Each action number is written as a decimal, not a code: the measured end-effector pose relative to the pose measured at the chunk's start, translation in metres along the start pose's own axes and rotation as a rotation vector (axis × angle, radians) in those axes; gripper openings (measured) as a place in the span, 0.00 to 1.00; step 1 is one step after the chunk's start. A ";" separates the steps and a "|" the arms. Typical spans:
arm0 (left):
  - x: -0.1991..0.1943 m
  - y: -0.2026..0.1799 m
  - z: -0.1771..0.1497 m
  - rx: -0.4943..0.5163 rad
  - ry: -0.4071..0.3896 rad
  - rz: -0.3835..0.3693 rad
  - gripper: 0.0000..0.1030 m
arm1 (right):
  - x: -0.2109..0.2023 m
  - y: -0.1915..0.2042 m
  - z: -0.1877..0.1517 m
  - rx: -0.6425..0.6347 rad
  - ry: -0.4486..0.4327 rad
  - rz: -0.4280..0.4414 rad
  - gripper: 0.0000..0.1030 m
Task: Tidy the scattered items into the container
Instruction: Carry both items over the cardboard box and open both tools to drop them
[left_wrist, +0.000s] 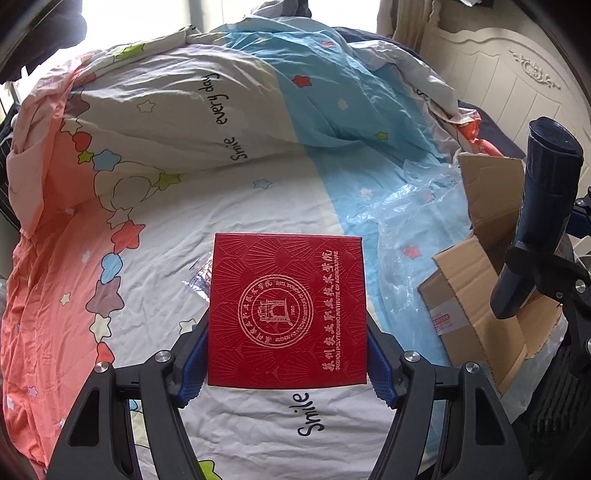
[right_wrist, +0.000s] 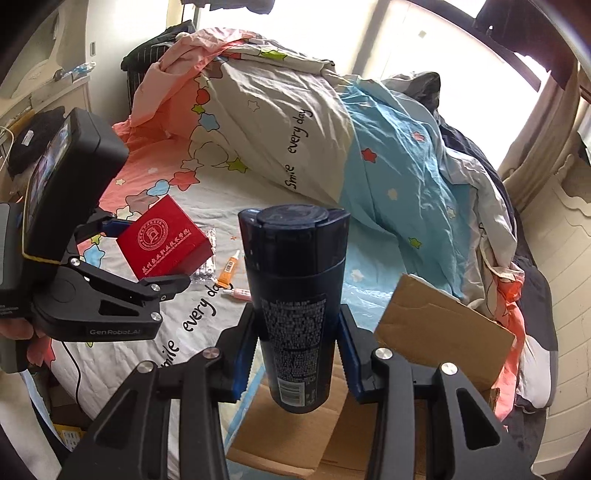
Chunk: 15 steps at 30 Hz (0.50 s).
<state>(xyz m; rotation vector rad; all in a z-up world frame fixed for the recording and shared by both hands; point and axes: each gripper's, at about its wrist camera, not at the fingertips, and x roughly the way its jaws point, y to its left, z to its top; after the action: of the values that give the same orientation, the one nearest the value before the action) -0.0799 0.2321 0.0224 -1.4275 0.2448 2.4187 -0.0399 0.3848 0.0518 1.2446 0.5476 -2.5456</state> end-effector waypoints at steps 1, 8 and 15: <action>-0.002 -0.006 0.003 0.013 -0.007 -0.006 0.71 | -0.003 -0.006 -0.002 0.017 -0.005 -0.006 0.37; -0.010 -0.045 0.026 0.078 -0.050 -0.044 0.71 | -0.027 -0.047 -0.027 0.120 -0.034 -0.065 0.37; -0.014 -0.087 0.044 0.134 -0.075 -0.088 0.71 | -0.035 -0.081 -0.055 0.191 -0.015 -0.118 0.37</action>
<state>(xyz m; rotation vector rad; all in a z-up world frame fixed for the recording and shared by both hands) -0.0784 0.3242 0.0573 -1.2612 0.3133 2.3323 -0.0114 0.4842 0.0661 1.2884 0.3935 -2.7588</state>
